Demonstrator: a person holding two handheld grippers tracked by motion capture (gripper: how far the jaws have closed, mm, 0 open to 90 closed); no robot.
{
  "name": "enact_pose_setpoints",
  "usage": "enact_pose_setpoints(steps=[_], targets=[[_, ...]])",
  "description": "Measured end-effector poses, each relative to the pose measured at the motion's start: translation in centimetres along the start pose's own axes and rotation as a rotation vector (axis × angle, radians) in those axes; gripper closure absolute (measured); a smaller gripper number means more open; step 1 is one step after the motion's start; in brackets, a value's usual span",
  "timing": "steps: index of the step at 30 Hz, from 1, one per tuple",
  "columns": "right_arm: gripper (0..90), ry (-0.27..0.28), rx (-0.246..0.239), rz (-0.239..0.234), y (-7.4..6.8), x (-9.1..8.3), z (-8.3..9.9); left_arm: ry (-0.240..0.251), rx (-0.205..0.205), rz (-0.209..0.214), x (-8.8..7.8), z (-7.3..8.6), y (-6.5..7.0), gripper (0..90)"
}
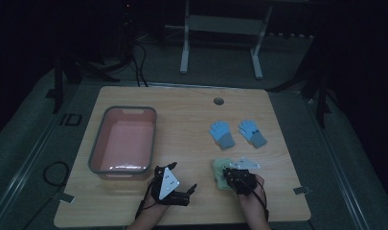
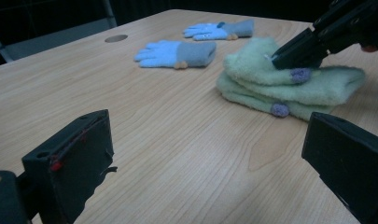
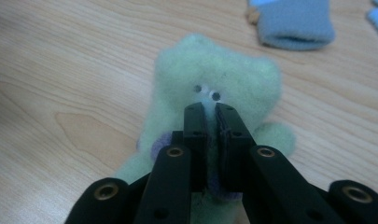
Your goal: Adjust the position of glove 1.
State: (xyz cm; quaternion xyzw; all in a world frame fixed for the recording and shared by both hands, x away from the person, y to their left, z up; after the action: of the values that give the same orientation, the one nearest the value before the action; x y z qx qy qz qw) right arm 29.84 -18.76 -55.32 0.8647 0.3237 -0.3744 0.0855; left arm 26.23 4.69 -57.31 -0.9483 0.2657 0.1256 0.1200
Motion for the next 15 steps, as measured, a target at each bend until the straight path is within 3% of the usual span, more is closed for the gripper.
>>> enact_pose_setpoints(steps=[5, 11, 15], targets=[[78.0, 0.016, 0.012, -0.020, 0.1, -0.5, -0.2, 0.002, -0.006, 0.003, 0.0, 0.0, -0.1, 2.4], [69.3, 0.039, -0.007, -0.044, 0.7, -1.5, -0.9, -0.001, -0.016, 0.012, 0.0, 0.0, 0.1, 2.4], [56.6, 0.061, -0.020, -0.076, 1.3, -2.2, -1.5, 0.003, -0.017, 0.037, 0.0, -0.1, 0.2, 2.4]])
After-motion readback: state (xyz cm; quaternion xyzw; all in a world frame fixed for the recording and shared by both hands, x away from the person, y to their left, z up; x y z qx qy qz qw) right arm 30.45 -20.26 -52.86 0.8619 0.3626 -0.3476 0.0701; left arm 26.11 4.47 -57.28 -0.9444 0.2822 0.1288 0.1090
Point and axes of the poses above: each handheld gripper's, and its own axes: x roughly forward along the jaws, z roughly out of its underside, y roughly to its right, the point moved 3 cm from there along x, roughly forward along the jaws, and after that the axes turned 11 degrees about -z, right-handed, at the moved point
